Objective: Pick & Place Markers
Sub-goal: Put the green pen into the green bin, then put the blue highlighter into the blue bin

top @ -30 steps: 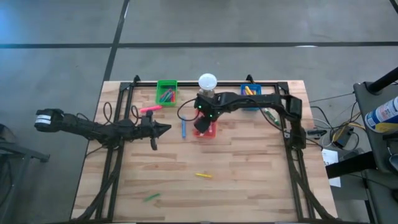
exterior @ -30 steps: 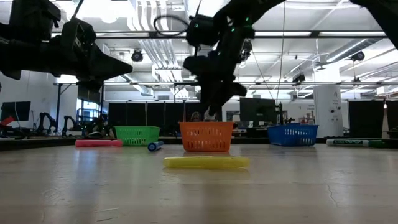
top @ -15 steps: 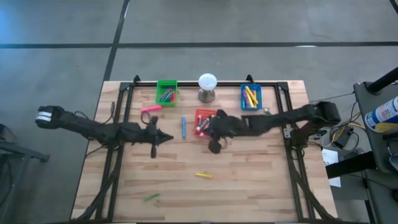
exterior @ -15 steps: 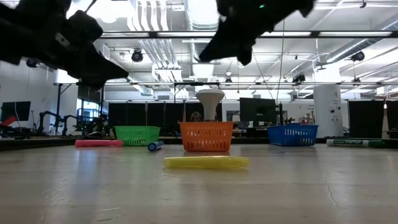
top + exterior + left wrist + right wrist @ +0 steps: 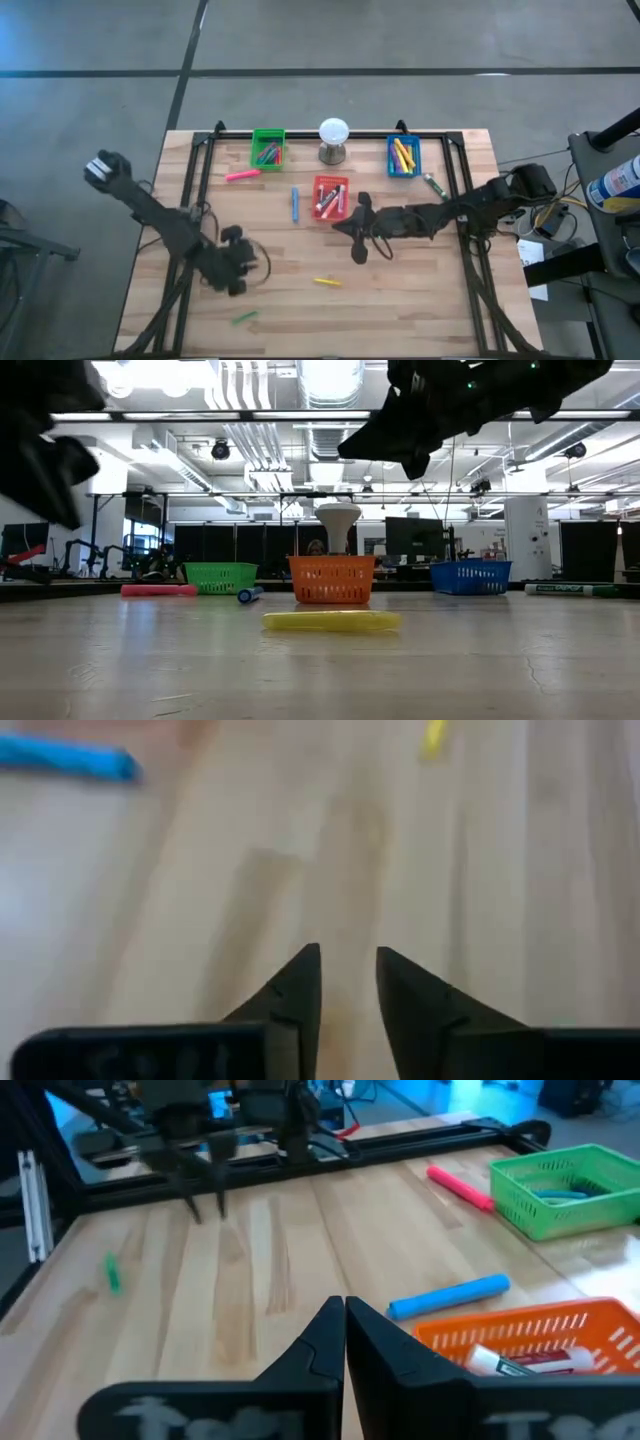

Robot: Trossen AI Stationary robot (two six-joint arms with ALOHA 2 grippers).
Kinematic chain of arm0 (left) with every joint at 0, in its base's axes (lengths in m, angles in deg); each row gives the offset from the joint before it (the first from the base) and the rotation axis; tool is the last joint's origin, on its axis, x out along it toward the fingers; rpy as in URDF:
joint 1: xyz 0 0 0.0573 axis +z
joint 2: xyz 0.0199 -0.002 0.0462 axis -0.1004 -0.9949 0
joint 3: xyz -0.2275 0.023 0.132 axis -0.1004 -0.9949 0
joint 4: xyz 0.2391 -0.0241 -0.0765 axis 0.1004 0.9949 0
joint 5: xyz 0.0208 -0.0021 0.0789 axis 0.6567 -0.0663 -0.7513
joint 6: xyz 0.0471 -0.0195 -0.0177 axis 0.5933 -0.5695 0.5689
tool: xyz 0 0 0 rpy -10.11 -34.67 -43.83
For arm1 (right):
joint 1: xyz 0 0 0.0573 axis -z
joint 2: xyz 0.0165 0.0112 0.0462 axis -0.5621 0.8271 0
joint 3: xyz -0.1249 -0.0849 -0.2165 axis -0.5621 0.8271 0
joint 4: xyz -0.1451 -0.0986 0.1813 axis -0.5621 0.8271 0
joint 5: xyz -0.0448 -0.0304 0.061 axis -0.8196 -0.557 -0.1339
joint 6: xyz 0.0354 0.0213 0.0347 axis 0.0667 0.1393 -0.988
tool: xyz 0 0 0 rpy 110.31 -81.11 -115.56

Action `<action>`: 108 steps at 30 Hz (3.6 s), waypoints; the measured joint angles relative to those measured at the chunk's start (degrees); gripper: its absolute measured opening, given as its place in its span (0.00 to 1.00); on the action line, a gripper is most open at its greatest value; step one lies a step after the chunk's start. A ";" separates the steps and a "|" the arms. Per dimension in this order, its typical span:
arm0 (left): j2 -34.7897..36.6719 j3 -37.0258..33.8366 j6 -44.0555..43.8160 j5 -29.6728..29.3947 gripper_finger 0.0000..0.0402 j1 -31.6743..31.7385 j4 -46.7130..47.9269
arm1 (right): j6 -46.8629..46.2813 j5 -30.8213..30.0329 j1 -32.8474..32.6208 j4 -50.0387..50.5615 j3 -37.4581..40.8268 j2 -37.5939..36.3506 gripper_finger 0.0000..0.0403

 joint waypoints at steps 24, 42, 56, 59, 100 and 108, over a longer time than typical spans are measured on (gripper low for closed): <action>-35.21 26.61 -18.84 13.83 0.31 -12.14 10.11 | 1.99 -1.10 -3.25 -1.27 0.27 0.03 0.02; -35.54 26.48 -19.40 14.15 0.04 -11.07 18.68 | 1.98 -1.08 -3.27 -1.36 0.27 0.03 0.02; -6.07 20.21 2.28 -14.39 0.05 12.93 20.58 | 2.45 -1.00 -3.65 -1.31 0.27 0.03 0.02; 0.87 16.31 17.46 -13.60 0.05 25.41 9.26 | 3.31 -1.01 -3.65 -1.31 0.29 0.03 0.02; -13.67 7.03 38.50 25.49 0.25 90.49 -26.81 | 6.46 -1.96 -3.89 -1.82 0.35 0.05 0.02; 2.25 -1.25 31.47 18.64 0.21 68.63 -10.60 | 6.21 -1.92 -4.73 -1.73 0.35 0.05 0.02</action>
